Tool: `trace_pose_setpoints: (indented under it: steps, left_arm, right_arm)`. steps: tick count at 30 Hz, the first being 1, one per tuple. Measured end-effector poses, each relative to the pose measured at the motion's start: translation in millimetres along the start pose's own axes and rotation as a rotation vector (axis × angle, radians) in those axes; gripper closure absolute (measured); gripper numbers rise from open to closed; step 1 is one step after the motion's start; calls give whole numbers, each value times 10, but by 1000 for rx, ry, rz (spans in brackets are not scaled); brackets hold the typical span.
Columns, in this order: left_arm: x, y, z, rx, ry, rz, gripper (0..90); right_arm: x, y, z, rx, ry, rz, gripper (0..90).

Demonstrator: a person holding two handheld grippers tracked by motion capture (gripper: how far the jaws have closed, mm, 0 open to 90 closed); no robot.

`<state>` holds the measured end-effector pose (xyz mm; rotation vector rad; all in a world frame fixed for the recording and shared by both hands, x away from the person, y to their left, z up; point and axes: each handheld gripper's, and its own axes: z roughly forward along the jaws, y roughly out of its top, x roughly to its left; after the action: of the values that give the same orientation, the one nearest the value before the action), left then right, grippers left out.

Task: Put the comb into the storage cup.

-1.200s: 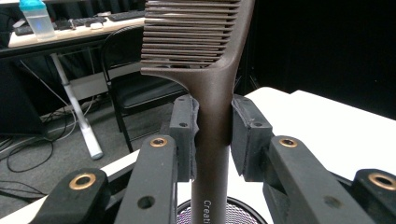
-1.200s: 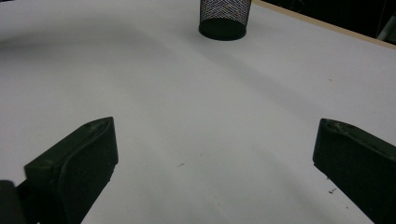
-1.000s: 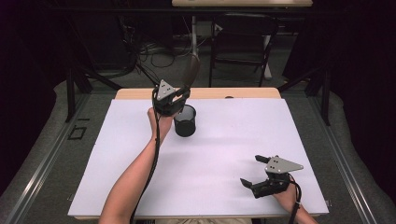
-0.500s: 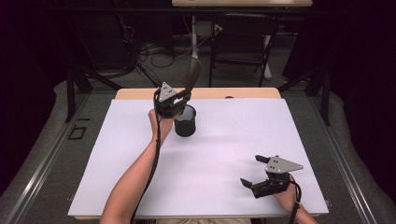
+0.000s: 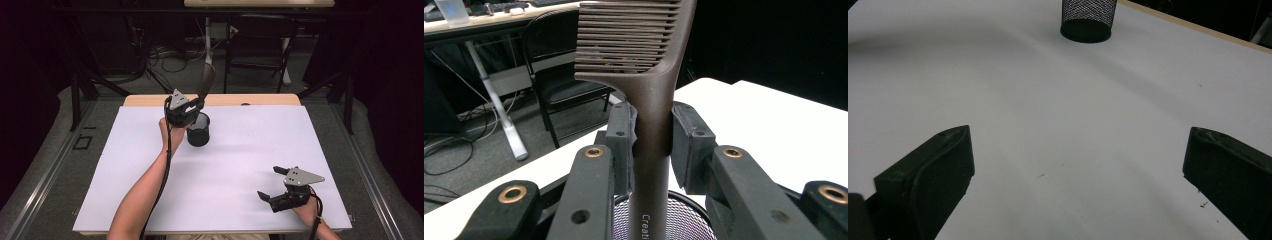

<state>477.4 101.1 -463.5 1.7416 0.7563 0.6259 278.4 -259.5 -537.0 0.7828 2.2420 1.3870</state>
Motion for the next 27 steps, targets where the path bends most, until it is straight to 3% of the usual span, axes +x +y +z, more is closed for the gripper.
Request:
trace_pose_setpoints:
  steps: [27]
  left_arm:
    - [23,-108,12,19,-3,-3,724]
  right_arm:
    - [-1,-2,0,3,-1,3,0]
